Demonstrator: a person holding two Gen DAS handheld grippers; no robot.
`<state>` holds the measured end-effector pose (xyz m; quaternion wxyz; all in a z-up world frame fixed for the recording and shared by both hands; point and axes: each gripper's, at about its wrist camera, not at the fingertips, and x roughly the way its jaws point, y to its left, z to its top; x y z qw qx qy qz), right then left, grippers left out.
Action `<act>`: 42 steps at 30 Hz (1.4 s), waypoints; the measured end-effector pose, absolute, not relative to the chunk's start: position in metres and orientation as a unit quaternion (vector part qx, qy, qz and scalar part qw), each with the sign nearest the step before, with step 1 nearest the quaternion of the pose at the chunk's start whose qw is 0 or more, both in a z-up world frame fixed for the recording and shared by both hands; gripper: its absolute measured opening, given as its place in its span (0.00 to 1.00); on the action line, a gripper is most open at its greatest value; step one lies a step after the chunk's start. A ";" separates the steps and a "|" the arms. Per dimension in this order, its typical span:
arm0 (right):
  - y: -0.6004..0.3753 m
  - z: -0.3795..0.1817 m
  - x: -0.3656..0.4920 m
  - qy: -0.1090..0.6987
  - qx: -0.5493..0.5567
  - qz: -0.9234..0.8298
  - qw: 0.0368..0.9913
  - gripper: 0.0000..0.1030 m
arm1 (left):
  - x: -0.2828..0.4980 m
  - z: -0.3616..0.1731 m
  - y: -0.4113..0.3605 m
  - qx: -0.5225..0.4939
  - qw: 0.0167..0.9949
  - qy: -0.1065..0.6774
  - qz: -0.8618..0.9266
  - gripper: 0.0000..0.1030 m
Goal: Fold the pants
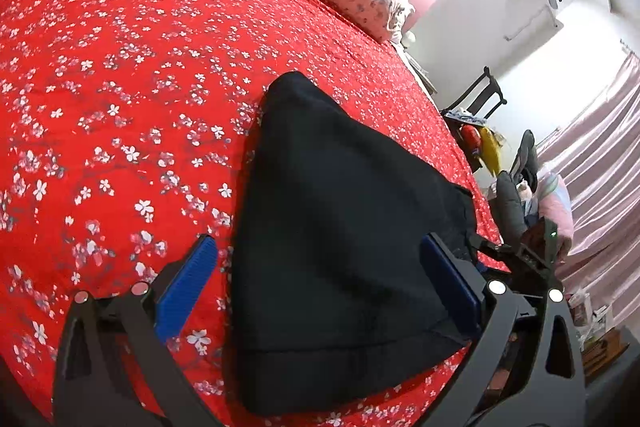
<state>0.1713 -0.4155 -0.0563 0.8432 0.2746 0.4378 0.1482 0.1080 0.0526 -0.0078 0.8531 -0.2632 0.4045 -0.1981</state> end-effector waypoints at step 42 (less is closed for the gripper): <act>-0.410 -0.042 0.152 0.368 0.272 0.189 0.869 0.37 | 0.094 0.017 0.015 -0.015 0.938 0.344 -0.046 0.98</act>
